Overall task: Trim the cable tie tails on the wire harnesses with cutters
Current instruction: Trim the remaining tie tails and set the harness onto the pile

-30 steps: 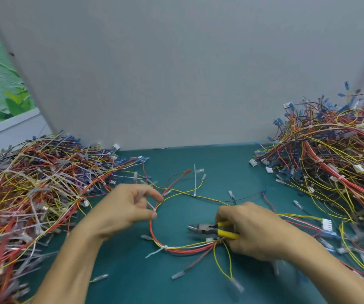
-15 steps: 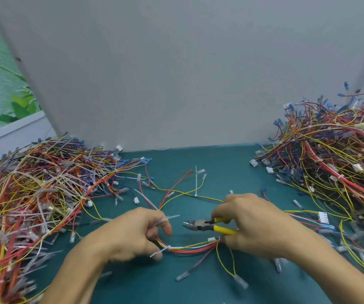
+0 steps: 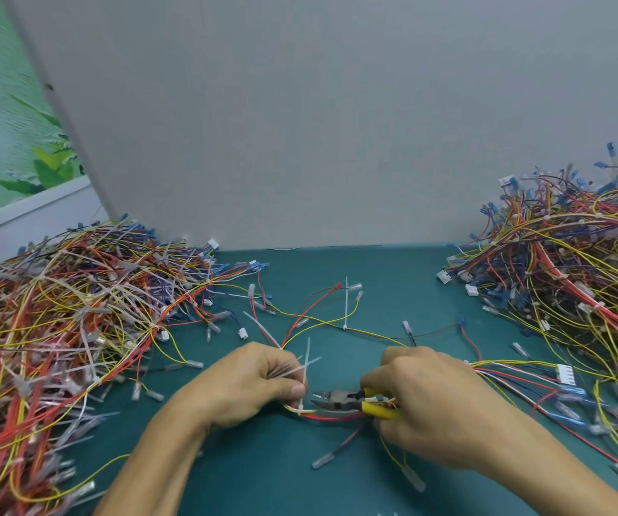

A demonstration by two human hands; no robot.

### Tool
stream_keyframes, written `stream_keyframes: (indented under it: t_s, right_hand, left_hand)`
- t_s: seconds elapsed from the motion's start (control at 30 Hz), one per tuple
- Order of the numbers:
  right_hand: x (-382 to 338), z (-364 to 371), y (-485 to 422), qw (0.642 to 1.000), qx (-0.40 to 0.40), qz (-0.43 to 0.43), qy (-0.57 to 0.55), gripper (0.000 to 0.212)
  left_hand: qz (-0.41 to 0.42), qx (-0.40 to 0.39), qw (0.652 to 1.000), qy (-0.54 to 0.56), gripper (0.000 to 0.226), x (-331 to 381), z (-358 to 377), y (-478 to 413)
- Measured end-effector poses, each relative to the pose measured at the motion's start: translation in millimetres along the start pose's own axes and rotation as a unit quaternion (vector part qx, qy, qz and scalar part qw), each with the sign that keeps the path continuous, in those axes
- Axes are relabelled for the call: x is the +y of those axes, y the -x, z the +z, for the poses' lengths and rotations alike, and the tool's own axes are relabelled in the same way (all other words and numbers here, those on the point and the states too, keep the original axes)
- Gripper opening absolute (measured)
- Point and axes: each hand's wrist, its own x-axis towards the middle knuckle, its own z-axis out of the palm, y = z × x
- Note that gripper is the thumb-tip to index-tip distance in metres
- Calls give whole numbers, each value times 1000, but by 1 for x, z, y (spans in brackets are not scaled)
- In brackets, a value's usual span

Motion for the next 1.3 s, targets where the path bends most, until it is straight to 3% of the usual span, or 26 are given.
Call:
stream_keyframes:
  t_s: [0.53,1.3]
  right_hand:
    - [-7,15,-3,999,-13,12,-48,19]
    - [-11,21,-6,997,-16,-38,64,2]
  left_hand:
    - [20,4,1000,-7,20,0,2,-1]
    - [3,10,1000,8,14,-2,4,-2]
